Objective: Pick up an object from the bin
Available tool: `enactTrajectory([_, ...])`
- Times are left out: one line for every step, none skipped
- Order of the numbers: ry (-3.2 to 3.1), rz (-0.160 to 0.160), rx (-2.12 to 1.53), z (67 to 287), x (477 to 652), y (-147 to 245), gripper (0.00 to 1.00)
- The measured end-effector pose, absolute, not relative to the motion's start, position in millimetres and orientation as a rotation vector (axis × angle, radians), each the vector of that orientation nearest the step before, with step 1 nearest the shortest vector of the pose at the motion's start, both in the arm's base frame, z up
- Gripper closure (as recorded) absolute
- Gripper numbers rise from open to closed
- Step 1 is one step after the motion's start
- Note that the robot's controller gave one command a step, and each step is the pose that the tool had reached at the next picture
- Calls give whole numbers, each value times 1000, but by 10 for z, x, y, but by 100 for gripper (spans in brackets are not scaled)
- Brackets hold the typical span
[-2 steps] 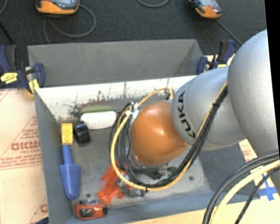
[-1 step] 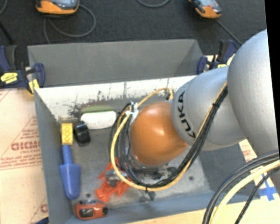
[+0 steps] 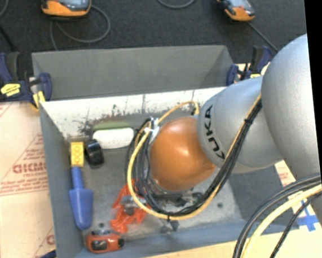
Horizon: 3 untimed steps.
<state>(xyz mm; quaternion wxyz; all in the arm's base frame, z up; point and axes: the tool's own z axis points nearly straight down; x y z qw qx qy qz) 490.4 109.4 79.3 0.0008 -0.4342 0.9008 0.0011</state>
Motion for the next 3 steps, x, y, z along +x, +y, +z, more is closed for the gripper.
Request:
enactTrajectory([2588, -8, -1747, 745, 4961, 675, 100])
enactTrajectory([2589, -8, -1746, 745, 4961, 676, 100])
enactTrajectory([2599, -1, -1759, 954, 4898, 648, 100])
